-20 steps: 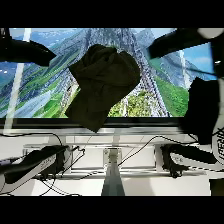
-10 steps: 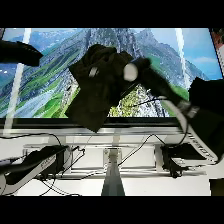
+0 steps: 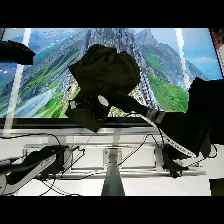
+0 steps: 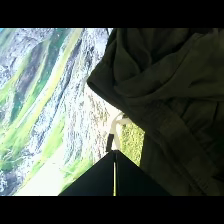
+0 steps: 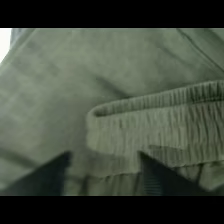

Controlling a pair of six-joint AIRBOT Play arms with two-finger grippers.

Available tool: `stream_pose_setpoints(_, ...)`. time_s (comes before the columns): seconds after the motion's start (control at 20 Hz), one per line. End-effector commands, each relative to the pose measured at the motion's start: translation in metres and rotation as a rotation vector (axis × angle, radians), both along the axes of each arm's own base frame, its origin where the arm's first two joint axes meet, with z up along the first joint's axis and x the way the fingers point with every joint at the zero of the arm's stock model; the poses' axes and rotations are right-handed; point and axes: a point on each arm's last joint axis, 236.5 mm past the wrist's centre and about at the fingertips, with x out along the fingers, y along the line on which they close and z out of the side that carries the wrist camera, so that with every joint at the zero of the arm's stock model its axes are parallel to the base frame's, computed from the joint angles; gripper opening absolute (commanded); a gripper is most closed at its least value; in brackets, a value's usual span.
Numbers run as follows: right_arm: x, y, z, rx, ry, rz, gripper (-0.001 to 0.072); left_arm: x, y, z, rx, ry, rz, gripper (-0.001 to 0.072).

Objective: Fold the clothes and pants, and hang the long-sleeved shirts on hangers.

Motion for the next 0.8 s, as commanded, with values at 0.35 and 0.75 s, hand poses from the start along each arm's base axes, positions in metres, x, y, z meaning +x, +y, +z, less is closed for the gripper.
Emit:
stream_pose_setpoints(0.35, 0.035, 0.007, -0.029, -0.033, -0.182, 0.061, 0.0305, 0.003, 0.001, 0.002, 0.0, -0.013, 0.004, 0.0019)
stream_pose_setpoints(0.75, 0.088, 0.002, 0.033, 0.009, -0.305, -0.041, 0.003, 0.014, 0.005, 0.01, 0.005, -0.072, 0.024, 0.0018)
